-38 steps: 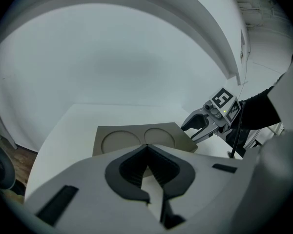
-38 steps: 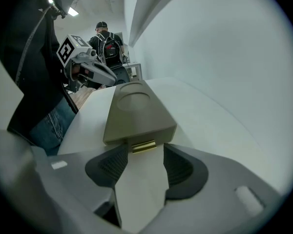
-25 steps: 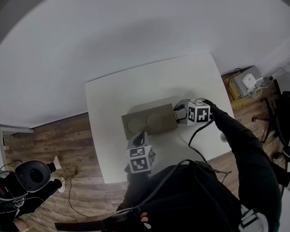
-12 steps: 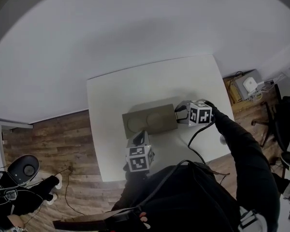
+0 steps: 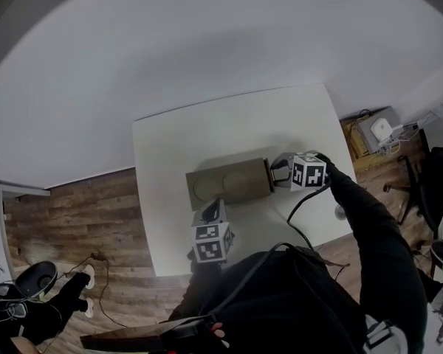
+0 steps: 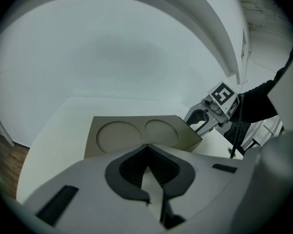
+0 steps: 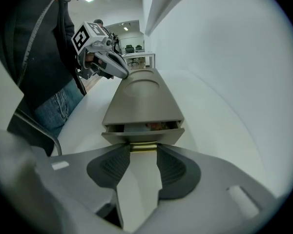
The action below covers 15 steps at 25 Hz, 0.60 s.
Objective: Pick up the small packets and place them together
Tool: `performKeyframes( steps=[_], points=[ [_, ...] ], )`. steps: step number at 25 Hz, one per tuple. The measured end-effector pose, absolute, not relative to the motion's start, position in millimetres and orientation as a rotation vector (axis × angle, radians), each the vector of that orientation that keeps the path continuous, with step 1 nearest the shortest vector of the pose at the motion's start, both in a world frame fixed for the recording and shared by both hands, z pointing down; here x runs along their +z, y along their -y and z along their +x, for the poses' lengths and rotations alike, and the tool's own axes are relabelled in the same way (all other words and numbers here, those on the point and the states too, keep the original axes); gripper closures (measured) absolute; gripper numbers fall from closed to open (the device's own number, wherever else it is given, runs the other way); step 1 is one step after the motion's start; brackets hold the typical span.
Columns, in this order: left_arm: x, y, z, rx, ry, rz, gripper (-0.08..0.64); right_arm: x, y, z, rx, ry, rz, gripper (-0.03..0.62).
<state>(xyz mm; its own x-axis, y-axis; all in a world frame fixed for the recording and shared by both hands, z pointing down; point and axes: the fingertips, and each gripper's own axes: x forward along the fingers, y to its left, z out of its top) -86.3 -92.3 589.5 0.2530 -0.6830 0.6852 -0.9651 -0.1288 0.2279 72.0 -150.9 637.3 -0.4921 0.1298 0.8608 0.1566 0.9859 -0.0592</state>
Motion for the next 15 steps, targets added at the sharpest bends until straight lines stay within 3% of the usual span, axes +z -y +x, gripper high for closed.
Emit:
performKeyframes(
  steps=[15],
  points=[
    [591.9,91.3,-86.2,0.545,1.527,1.879,0.56,637.9,159.2,111.1,-0.017,2.045,-0.145,0.425]
  ],
)
